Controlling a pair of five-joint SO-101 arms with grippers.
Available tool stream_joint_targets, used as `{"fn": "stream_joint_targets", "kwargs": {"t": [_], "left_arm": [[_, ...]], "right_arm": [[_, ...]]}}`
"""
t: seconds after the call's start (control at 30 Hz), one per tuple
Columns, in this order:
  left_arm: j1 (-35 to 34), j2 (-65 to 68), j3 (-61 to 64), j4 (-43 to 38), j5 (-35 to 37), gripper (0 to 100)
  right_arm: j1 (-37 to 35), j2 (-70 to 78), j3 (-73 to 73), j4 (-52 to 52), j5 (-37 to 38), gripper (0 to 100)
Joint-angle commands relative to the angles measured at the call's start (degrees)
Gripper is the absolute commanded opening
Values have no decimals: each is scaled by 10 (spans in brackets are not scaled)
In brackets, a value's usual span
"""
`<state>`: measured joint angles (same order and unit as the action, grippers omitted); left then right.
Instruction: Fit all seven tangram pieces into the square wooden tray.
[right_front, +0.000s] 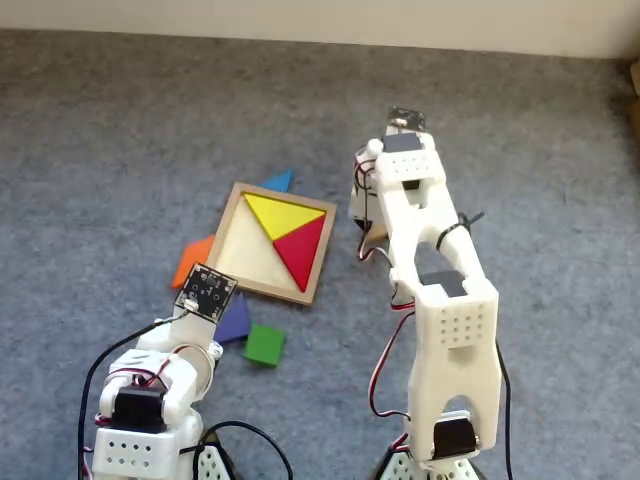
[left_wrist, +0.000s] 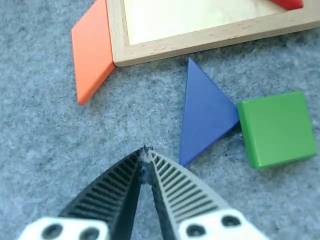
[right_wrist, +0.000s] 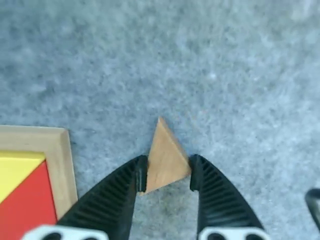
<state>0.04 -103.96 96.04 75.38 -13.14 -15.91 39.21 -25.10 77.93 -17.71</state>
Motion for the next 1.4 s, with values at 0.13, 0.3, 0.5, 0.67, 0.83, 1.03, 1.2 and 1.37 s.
{"fn": "stream_joint_targets", "kwargs": {"t": [0.13,0.3,0.5,0.67,0.83,1.03,1.2,1.37], "left_arm": [[-2,-3,11,3,4,7],[-2,-3,11,3,4,7],[-2,-3,11,3,4,7],[-2,-3,11,3,4,7],[-2,-3,11,3,4,7],[-2,-3,11,3,4,7],[-2,-3,11,3,4,7],[-2,-3,11,3,4,7]], "right_arm": [[-16,-15,-36,12,46,98],[-22,-30,-37,26,103,98],[-25,-73,-34,26,156,98],[-26,-110,-31,28,186,98],[-48,-121,-30,31,225,98],[-105,-122,-30,31,287,98],[-132,-122,-30,31,316,98],[-165,-122,-30,44,345,98]]}}
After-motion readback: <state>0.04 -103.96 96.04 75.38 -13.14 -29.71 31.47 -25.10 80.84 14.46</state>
